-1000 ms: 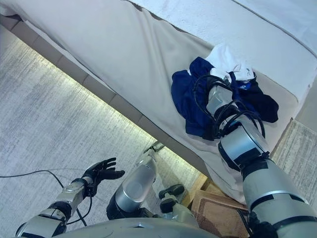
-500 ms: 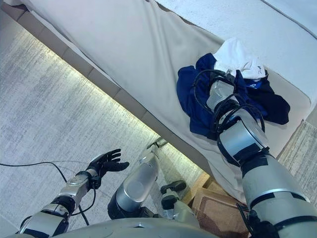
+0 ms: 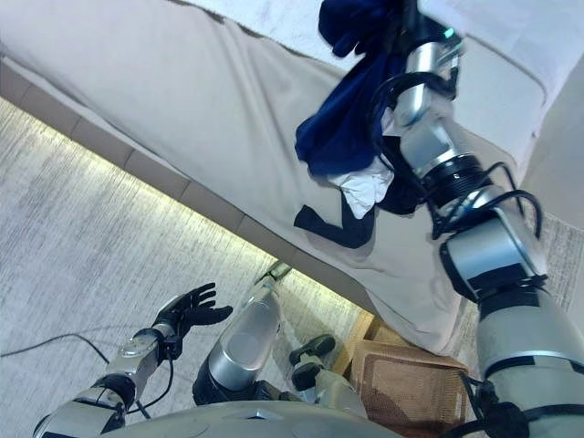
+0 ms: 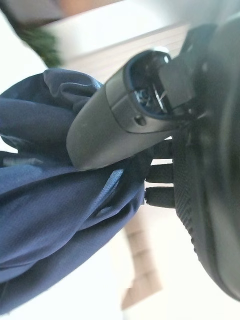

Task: Pick up the clothes from the bed and place them into the basket

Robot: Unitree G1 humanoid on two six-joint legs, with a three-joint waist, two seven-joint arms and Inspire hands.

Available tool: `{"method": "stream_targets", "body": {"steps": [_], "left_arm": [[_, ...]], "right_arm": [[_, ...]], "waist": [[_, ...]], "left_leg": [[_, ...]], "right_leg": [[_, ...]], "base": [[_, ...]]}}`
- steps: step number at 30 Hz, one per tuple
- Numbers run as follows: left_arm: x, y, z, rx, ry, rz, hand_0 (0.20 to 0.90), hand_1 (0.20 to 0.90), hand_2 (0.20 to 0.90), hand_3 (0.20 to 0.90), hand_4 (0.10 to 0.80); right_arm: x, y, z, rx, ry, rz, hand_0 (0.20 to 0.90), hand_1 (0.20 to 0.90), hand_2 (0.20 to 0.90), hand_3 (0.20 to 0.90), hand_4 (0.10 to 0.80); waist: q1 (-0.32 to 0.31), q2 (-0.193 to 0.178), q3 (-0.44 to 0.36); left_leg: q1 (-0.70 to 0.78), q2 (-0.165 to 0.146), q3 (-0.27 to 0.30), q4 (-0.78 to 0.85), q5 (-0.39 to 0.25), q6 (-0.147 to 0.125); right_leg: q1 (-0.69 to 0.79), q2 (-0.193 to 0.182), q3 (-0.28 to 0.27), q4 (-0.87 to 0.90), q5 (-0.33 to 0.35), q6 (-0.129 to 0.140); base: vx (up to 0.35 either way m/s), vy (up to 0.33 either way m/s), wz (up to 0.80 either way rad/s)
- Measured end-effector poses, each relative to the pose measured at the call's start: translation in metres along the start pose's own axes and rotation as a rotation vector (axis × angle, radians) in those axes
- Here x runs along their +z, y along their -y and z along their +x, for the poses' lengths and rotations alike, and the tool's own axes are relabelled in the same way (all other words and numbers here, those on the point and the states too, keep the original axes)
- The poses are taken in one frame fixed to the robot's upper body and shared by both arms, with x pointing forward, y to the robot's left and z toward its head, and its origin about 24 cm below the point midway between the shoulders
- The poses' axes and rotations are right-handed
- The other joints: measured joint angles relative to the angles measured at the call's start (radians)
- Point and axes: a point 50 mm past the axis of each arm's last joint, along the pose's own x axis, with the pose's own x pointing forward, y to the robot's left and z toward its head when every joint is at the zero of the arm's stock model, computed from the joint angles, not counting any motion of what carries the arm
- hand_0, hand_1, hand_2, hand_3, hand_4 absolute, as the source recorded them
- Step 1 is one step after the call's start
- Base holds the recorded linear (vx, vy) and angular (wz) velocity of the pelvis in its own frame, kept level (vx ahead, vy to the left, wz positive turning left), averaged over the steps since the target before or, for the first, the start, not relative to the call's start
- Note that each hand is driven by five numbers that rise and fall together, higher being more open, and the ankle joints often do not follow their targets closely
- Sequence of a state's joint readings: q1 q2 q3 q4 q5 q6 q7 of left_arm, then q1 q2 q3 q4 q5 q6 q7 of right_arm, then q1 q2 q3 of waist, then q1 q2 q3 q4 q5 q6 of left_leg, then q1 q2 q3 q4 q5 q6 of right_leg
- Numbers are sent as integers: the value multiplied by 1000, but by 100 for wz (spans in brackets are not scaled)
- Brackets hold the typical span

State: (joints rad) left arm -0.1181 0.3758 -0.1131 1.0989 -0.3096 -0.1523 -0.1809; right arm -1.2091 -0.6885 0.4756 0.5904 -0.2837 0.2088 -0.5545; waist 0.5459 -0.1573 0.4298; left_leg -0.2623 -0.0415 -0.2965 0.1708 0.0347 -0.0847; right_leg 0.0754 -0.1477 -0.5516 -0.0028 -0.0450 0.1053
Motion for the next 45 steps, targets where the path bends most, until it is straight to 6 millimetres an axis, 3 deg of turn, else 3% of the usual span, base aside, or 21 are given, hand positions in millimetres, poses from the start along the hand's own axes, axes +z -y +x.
{"method": "stream_targets", "body": {"steps": [1, 8, 12, 18, 21, 22, 24, 28, 34, 38, 40, 45], "left_arm": [[-3, -2, -1, 5, -9, 5, 900, 900, 900, 900, 800], [-38, -12, -14, 65, -154, 34, 900, 900, 900, 900, 800], [-49, -14, -18, 71, -221, 56, 900, 900, 900, 900, 800], [-68, -15, -27, 67, -304, 90, 900, 900, 900, 900, 800], [-79, -15, -33, 62, -362, 119, 900, 900, 900, 900, 800], [-85, -16, -36, 62, -391, 127, 900, 900, 900, 900, 800], [-90, -16, -39, 58, -417, 133, 900, 900, 900, 900, 800], [-100, -14, -44, 33, -467, 171, 900, 900, 900, 900, 800], [-102, -10, -45, 6, -477, 208, 900, 900, 900, 900, 800], [-80, 3, -31, -44, -391, 247, 900, 900, 900, 900, 800], [-65, 12, -21, -69, -338, 263, 900, 900, 900, 900, 800], [19, 40, 14, -139, -78, 330, 900, 900, 900, 900, 800]], "right_arm": [[-1, 7, 2, -31, 0, 11, 300, 300, 300, 200, 100], [-4, 122, 21, -601, 14, 317, 300, 300, 300, 200, 100], [-3, 149, 17, -768, 29, 344, 300, 300, 300, 200, 100], [-12, 127, -3, -642, 53, 303, 300, 300, 300, 200, 100], [-27, 107, -18, -509, 29, 254, 300, 300, 300, 200, 100], [-37, 96, -28, -435, 3, 225, 300, 300, 300, 200, 100], [-49, 85, -40, -347, -23, 199, 300, 300, 300, 200, 100], [-87, 47, -82, -5, -131, 118, 300, 300, 300, 200, 100], [-139, 9, -149, 406, -366, 27, 300, 300, 300, 200, 100], [-174, -6, -188, 568, -555, -58, 300, 300, 300, 200, 100], [-181, -7, -194, 592, -590, -87, 300, 300, 300, 200, 100], [-184, -18, -179, 595, -608, -156, 300, 300, 300, 200, 100]], "waist": [[-4, -5, -4], [-102, -34, -49], [-166, -38, -127], [-260, -33, -270], [-320, -23, -308], [-371, -14, -324], [-386, -2, -338], [-458, 27, -352], [-552, 65, -355], [-595, 102, -332], [-598, 124, -315], [-605, 187, -171]], "left_leg": [[4, 0, 3, 0, -1, 1], [81, -9, 61, 1, -14, 20], [110, 0, 101, -2, -27, 28], [157, 27, 177, -4, -54, 32], [186, 42, 225, -8, -65, 35], [187, 48, 246, -5, -80, 31], [190, 57, 283, -12, -81, 31], [246, 75, 389, -75, -61, 46], [359, 91, 470, -263, 22, 41], [357, 111, 508, -261, 25, 37], [335, 118, 515, -260, 30, 34], [195, 121, 513, -231, 63, 38]], "right_leg": [[1, -1, 5, 0, 0, 0], [44, -21, 68, 4, 6, -6], [60, -23, 105, -12, 10, -6], [56, -15, 186, -11, 16, -7], [50, -12, 240, -9, 19, -12], [35, -12, 265, -18, 18, -12], [13, -11, 302, -15, 20, -21], [-17, -3, 412, -32, 66, -24], [-17, 28, 480, -71, 103, -11], [-29, 48, 501, -82, 112, -13], [-64, 55, 511, -71, 124, -12], [-249, 57, 512, 34, 134, -17]], "base": [[139, -21, -15], [77, -6, -21], [-11, -93, -28], [-35, -98, -44], [-65, -76, -54], [-58, -80, -63], [-50, -85, -69], [-23, -108, -79], [10, -158, -43], [-110, -239, -22], [-356, -190, -23], [-276, -133, -11]]}}
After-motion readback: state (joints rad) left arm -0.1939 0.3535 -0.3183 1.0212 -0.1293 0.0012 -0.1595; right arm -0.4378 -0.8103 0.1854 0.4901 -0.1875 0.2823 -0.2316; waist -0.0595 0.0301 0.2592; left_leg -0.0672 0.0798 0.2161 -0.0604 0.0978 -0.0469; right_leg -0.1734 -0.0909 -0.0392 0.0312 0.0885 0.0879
